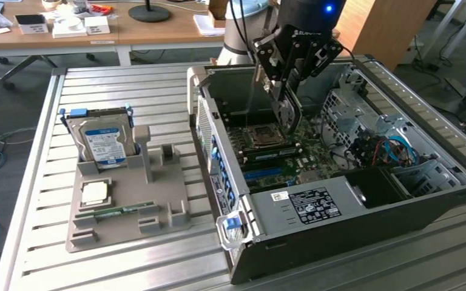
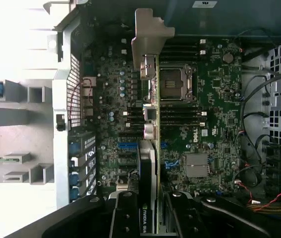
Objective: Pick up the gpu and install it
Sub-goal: 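Pick up the gpu and move the gpu toward the slot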
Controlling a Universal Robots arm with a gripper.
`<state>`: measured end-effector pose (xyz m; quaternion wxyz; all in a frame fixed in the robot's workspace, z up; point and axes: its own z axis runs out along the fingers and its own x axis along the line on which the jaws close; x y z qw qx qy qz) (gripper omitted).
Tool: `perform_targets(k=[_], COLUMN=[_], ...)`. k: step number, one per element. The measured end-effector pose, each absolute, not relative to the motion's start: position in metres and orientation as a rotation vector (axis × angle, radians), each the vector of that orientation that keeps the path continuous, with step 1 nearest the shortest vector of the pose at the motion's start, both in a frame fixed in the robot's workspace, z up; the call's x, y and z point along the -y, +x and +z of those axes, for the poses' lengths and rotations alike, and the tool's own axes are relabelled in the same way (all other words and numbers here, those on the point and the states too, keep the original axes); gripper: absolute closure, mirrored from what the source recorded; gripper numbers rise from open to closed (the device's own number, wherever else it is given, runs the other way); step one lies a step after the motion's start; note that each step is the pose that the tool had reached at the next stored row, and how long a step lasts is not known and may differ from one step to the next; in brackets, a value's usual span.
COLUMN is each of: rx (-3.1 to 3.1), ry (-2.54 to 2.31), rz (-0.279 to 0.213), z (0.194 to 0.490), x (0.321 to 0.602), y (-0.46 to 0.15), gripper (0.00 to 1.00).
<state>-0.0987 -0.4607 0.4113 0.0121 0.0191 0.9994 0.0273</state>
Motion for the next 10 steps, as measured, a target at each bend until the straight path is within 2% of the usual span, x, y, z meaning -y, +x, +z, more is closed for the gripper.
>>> perform_targets(k=[10], rx=[-3.116], ry=[0.060], rz=[0.085], z=[0.4114], x=[0.4607], y=[-0.0987], gripper=[0.73])
